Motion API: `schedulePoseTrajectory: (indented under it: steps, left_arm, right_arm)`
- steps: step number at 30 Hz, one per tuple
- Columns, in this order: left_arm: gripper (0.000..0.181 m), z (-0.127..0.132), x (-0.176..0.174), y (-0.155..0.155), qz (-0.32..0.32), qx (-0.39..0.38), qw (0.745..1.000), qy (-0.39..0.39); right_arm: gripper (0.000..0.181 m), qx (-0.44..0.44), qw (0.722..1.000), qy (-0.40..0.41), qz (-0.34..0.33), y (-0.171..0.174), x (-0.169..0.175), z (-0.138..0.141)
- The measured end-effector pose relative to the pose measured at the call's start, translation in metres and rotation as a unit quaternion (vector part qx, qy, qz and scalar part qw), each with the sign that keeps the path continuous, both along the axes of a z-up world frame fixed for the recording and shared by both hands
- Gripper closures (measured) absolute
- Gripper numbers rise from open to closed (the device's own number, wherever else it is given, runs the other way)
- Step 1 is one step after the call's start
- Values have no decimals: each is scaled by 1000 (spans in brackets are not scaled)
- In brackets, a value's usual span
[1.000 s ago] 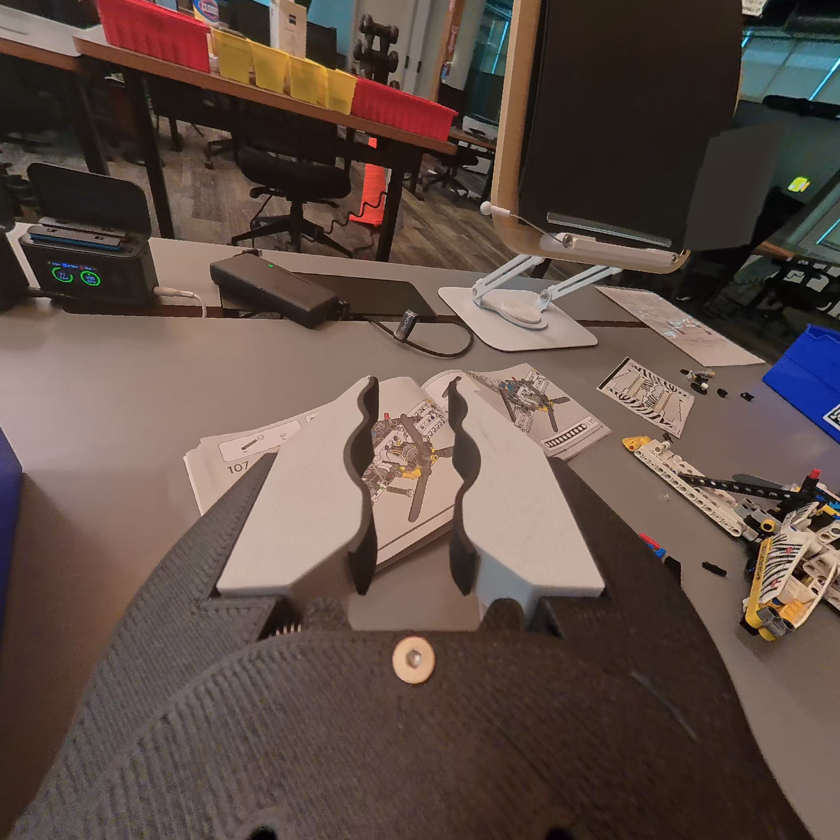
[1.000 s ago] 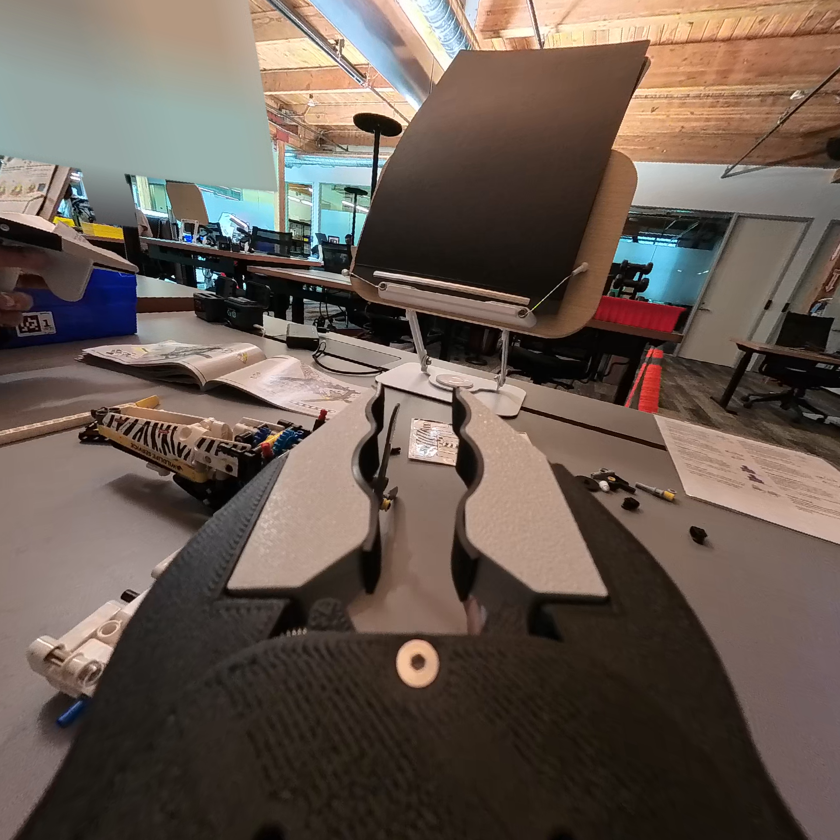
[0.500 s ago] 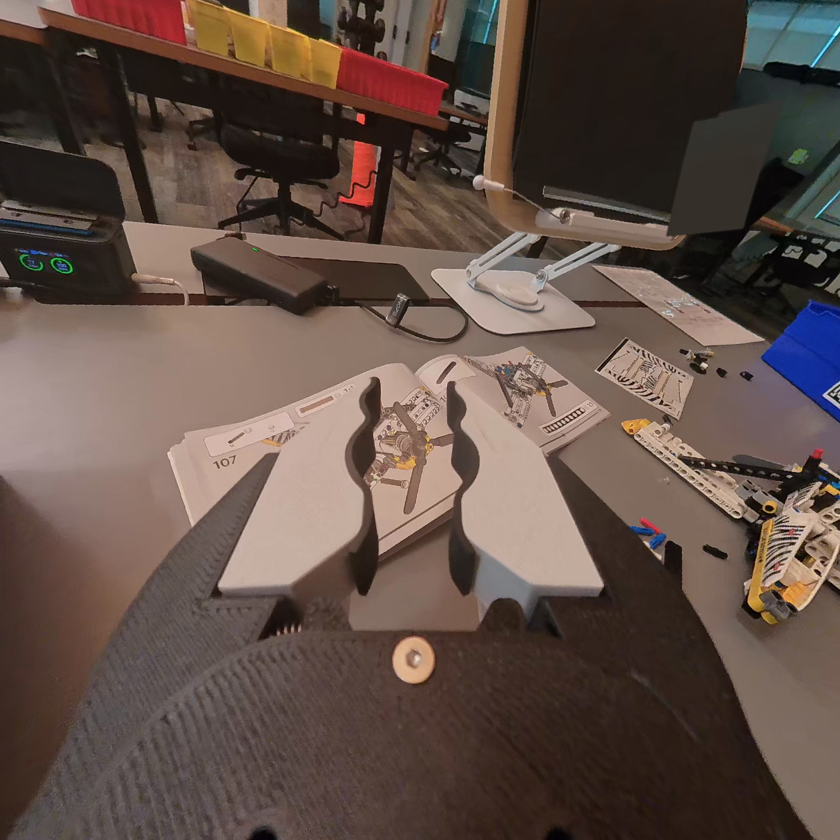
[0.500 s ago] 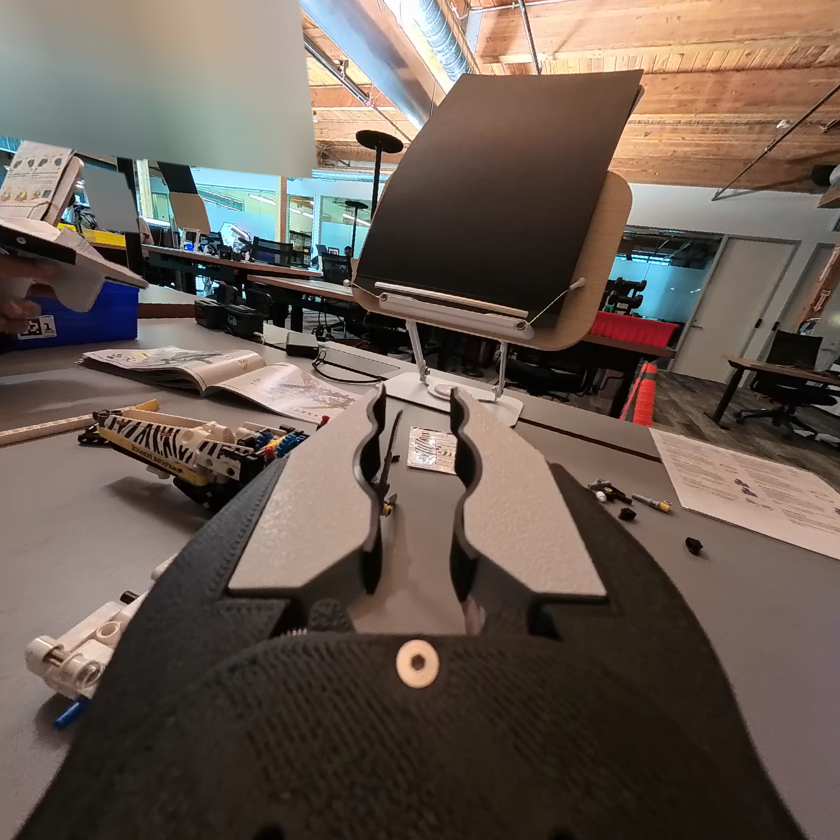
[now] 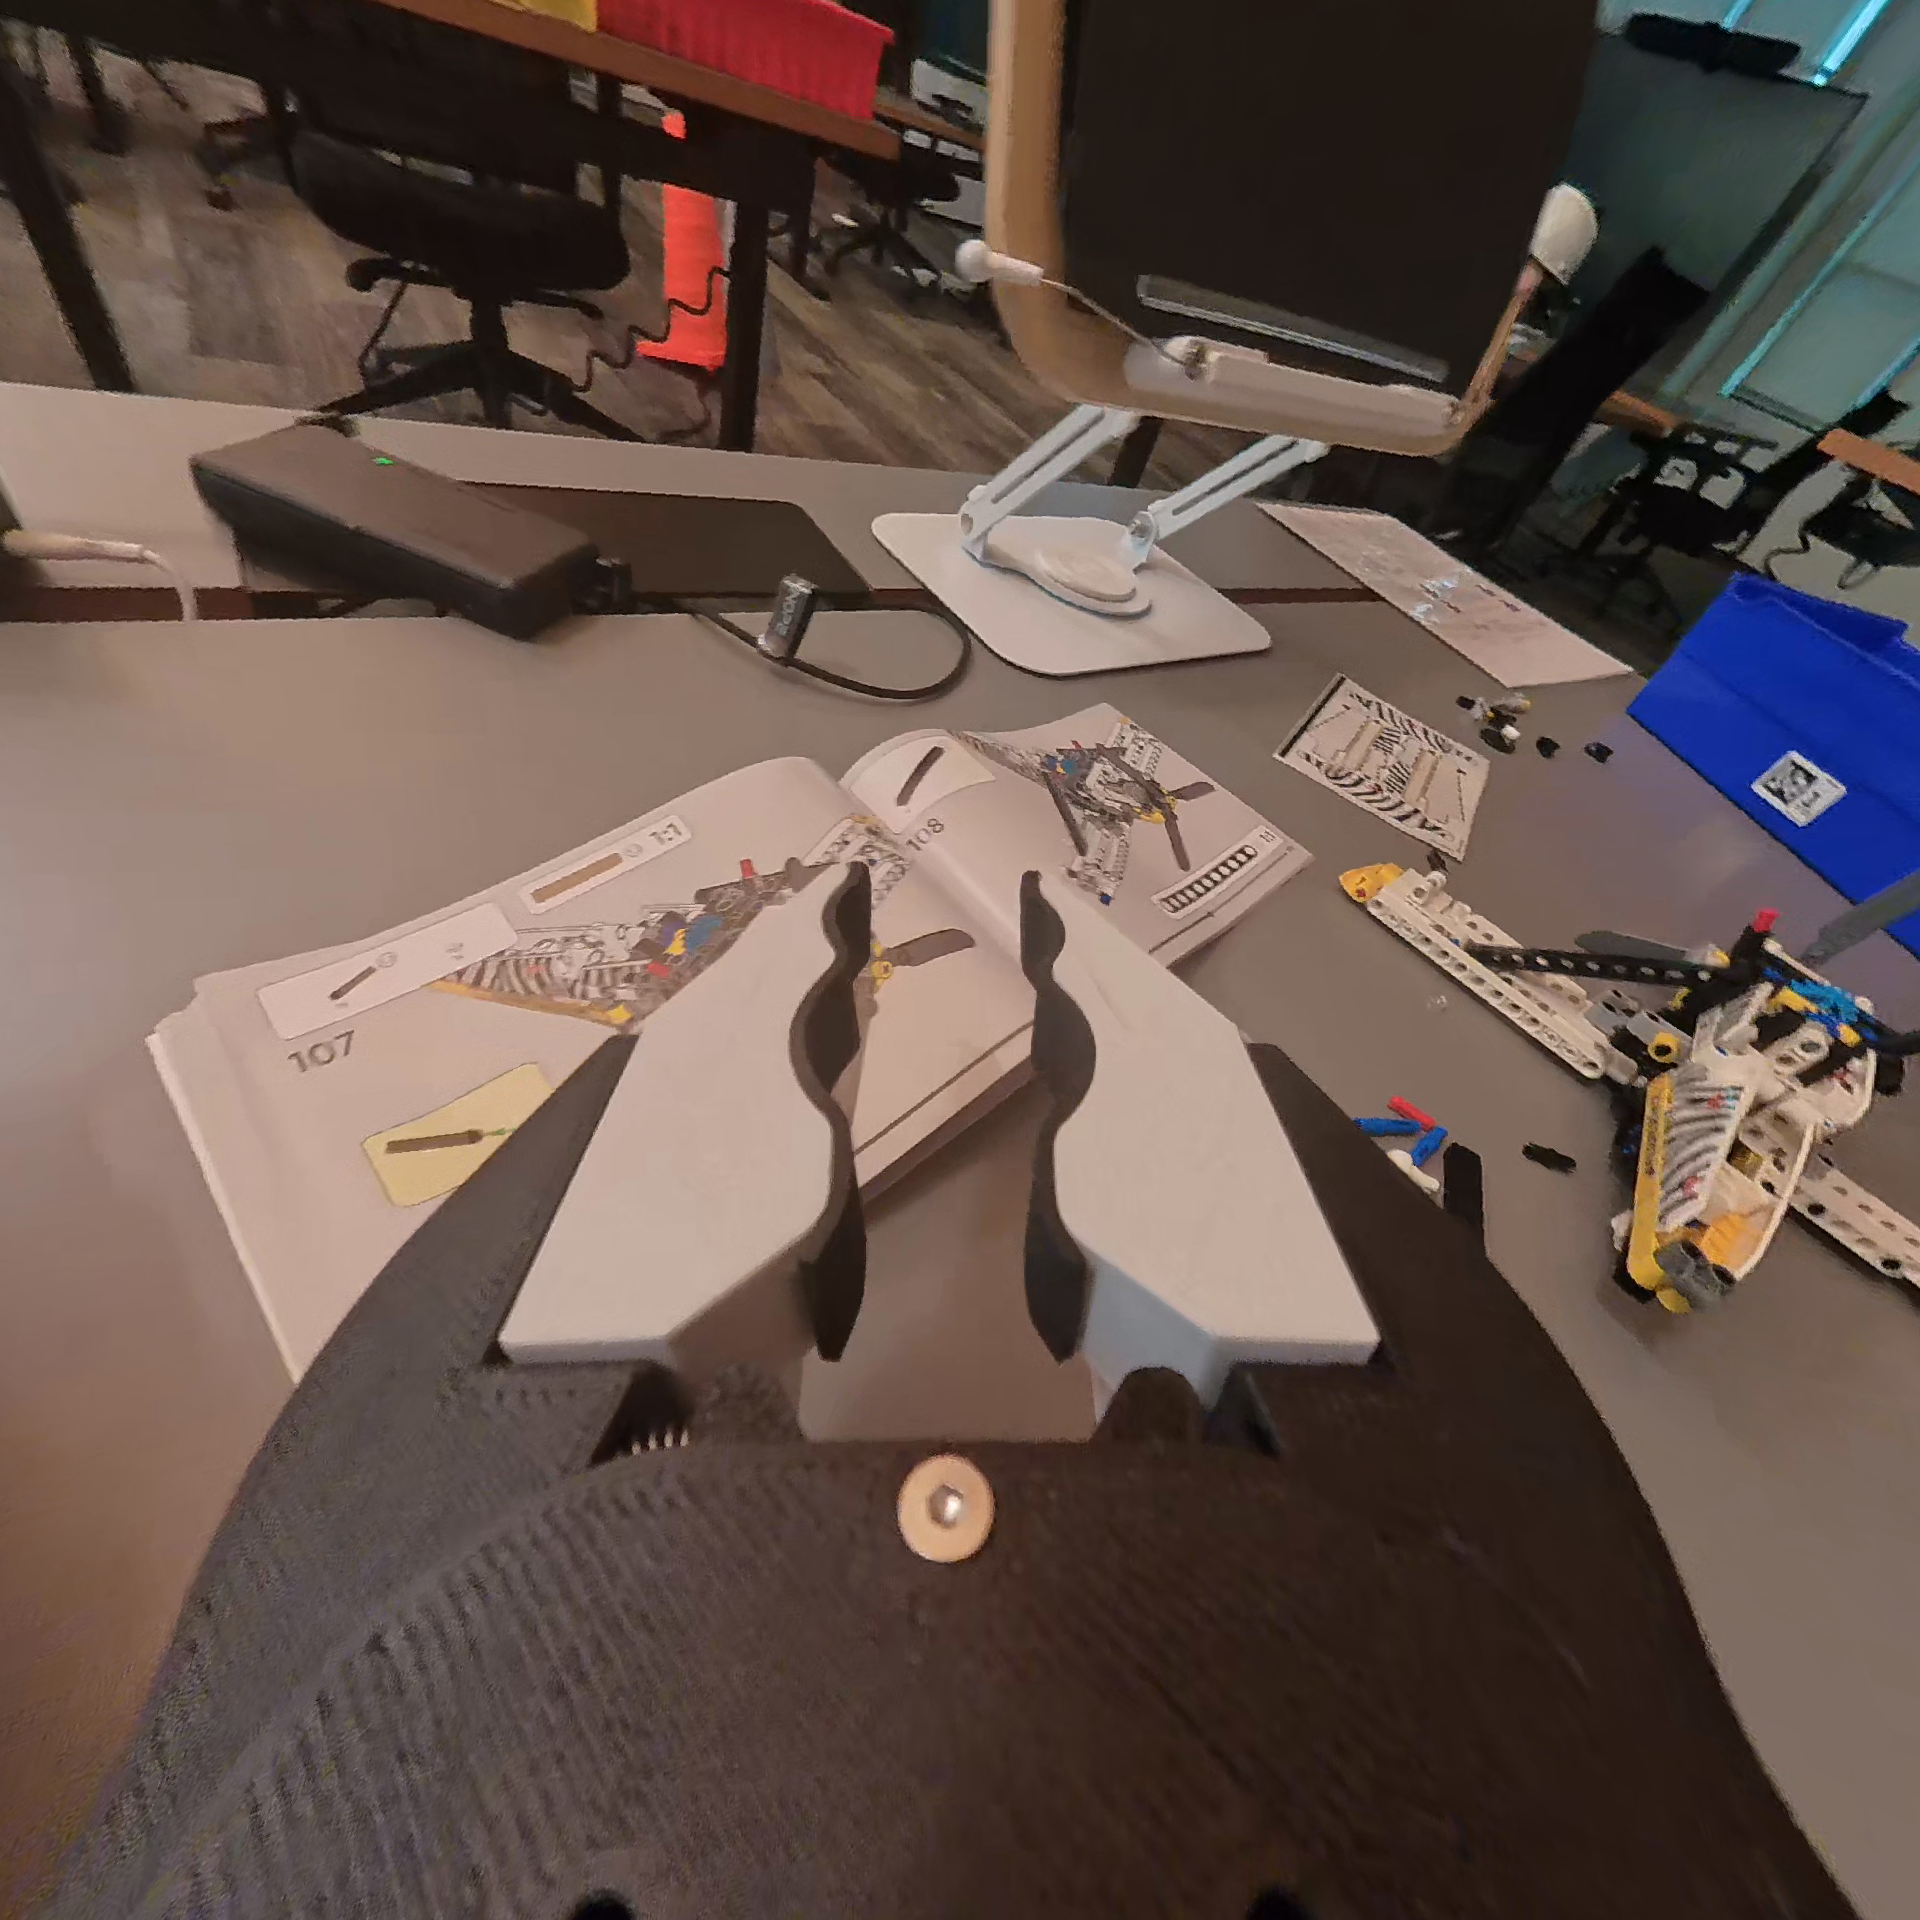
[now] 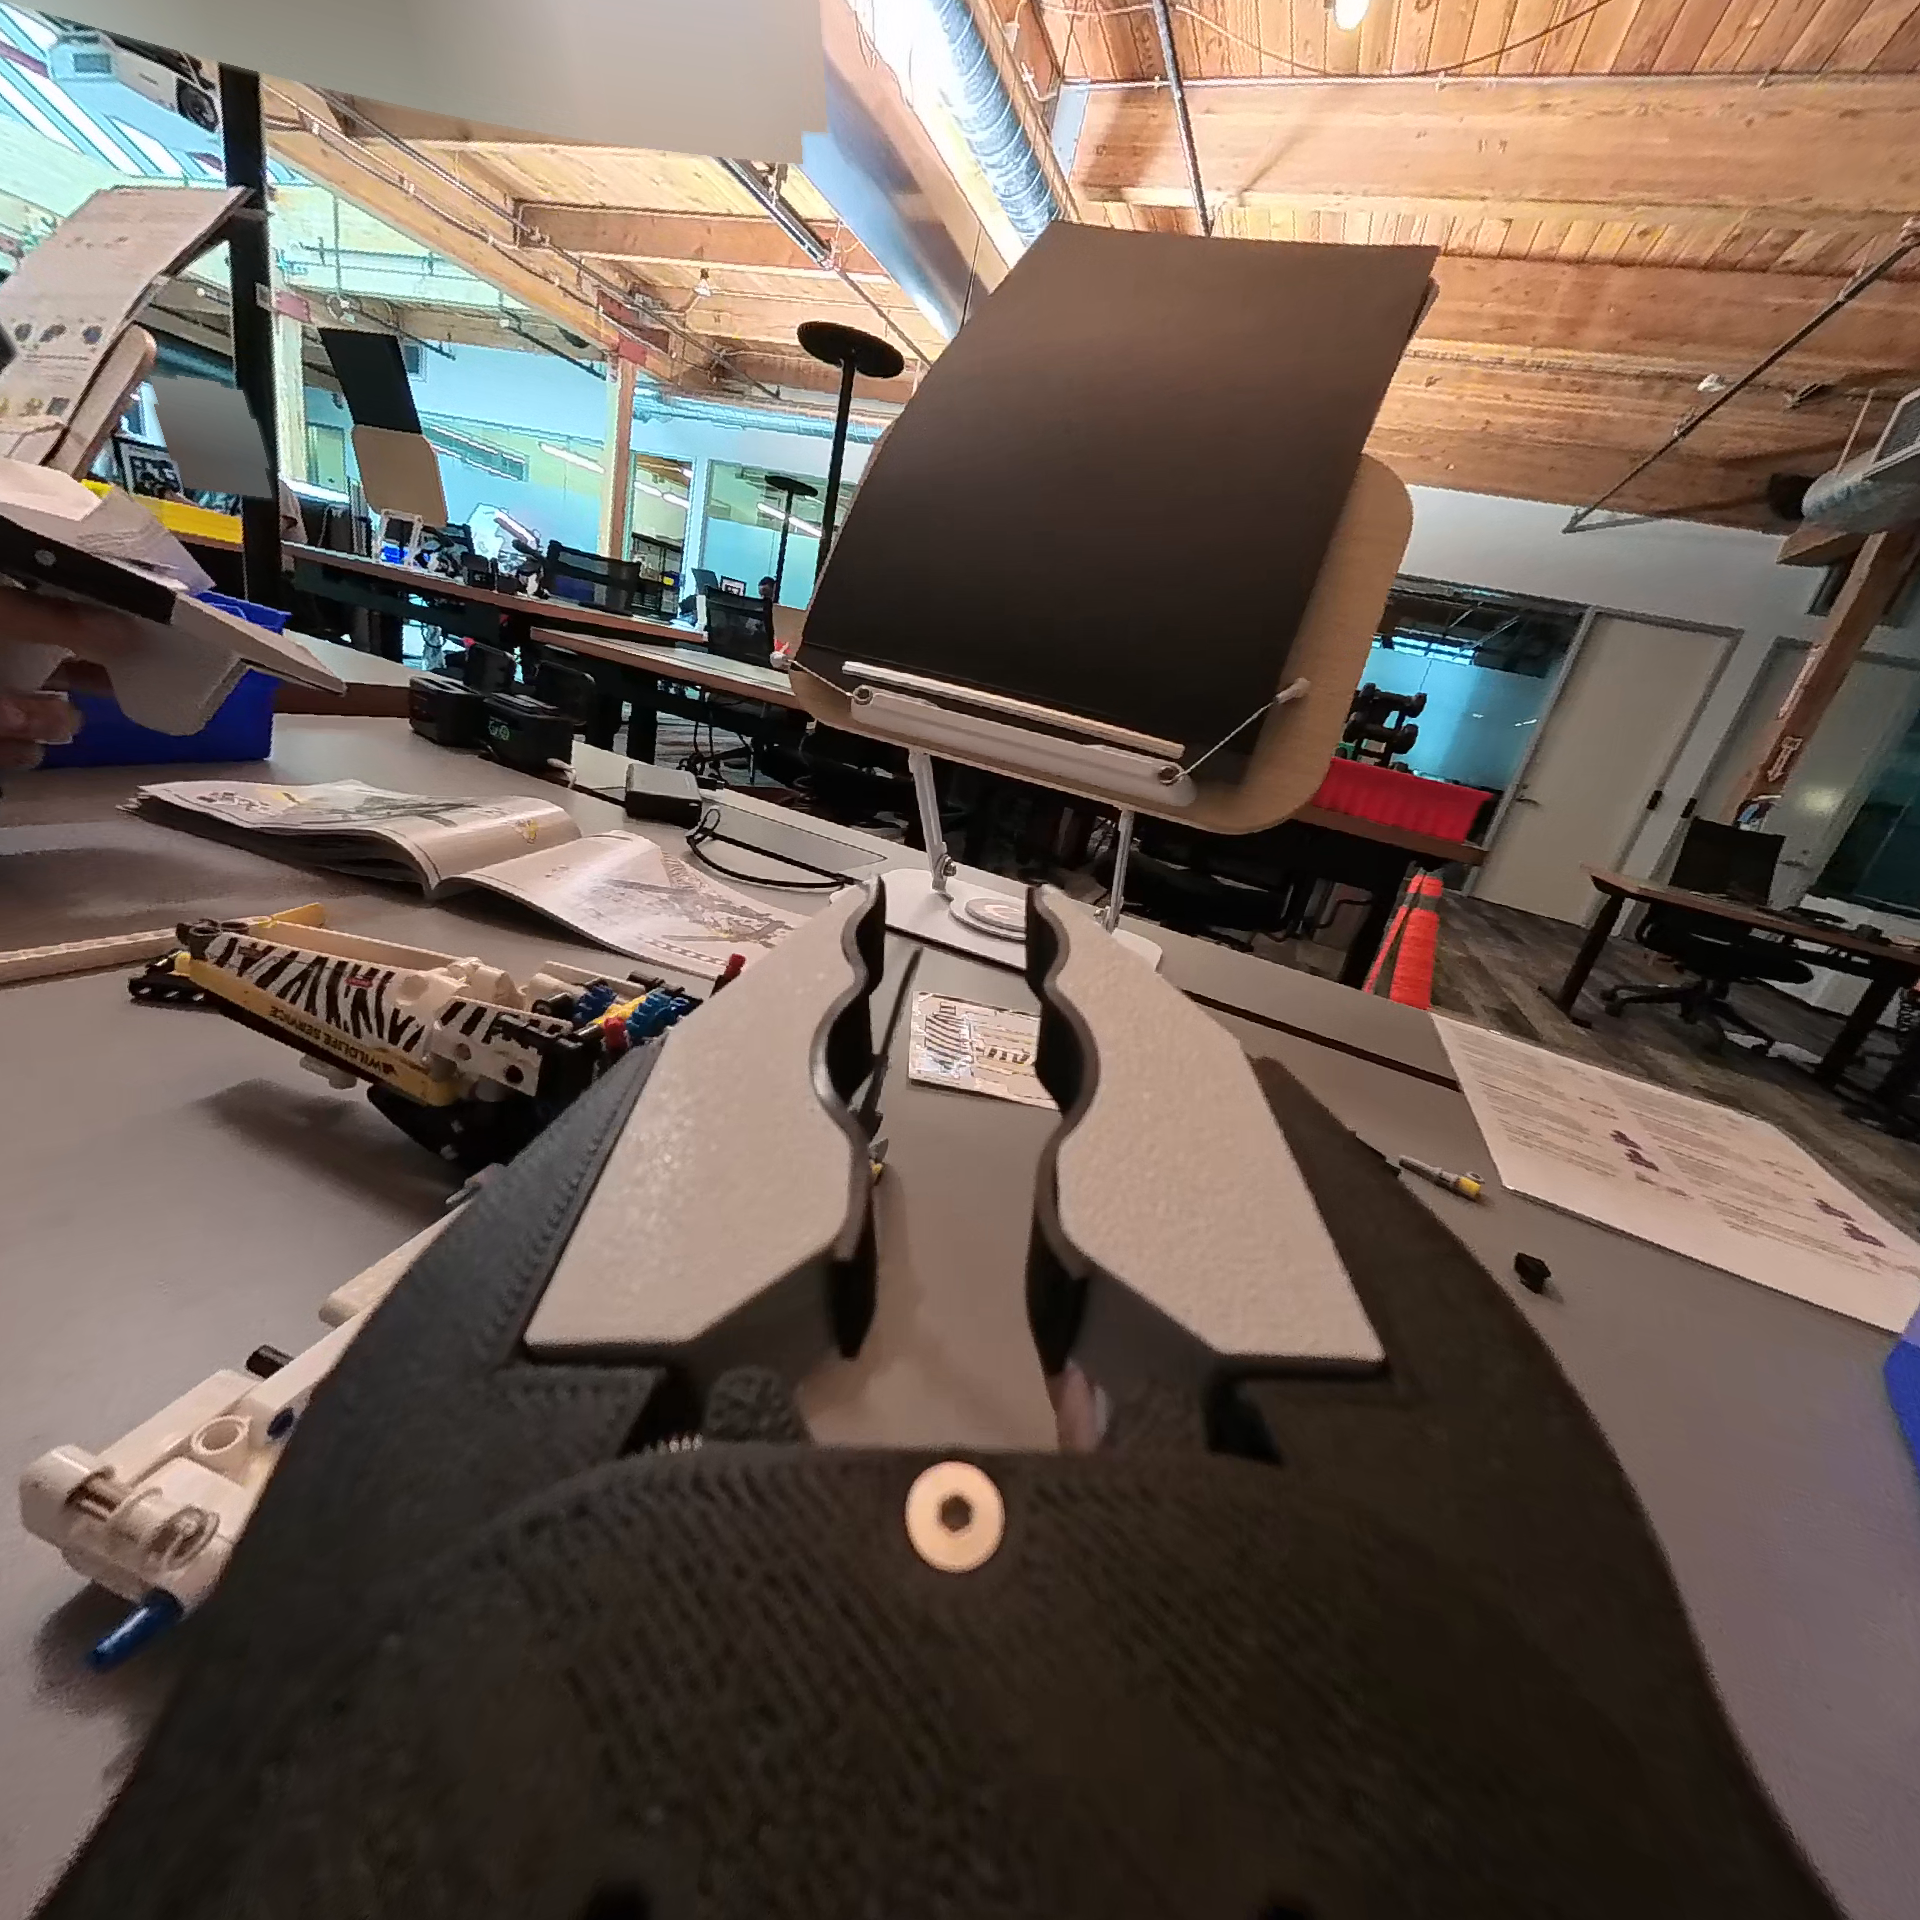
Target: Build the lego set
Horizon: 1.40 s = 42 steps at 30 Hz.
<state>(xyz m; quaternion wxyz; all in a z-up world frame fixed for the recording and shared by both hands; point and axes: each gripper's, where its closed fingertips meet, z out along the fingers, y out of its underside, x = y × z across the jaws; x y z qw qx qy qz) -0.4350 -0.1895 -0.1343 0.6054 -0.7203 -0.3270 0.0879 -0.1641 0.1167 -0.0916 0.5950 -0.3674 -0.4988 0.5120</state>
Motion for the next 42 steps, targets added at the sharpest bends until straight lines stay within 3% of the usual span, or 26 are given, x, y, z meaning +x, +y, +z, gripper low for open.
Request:
schedulePoseTrajectory:
  steps: [1,5,8,11,13,17,24,34,42]
  left_arm:
    - [154,1,4,3,-13,-3,1000,8]
    - [154,6,33,19,-76,-5,996,35]
    - [154,-2,77,35,-136,5,991,7]
    - [159,-25,111,42,-145,-54,988,10]
    - [179,-43,120,43,-133,-119,984,10]
    - [179,-68,135,48,-158,-179,970,-51]
    - [176,-90,128,43,-147,-229,958,-92]
    - [170,-91,127,41,-150,-242,955,-82]
    - [175,-90,128,43,-156,-241,954,-84]
  right_arm:
    - [157,3,1000,0,0,-1,0,0]
    - [157,7,1000,2,-3,0,0,0]
    - [157,3,1000,8,-6,2,3,3]
    - [157,-3,1000,11,-5,4,5,4]
    - [158,-5,1000,11,-3,6,6,4]
    - [159,-2,1000,27,-3,5,10,9]
    - [159,-13,999,35,-1,9,14,12]
    - [159,-18,999,38,3,9,15,12]
    - [159,-20,999,37,3,10,15,12]
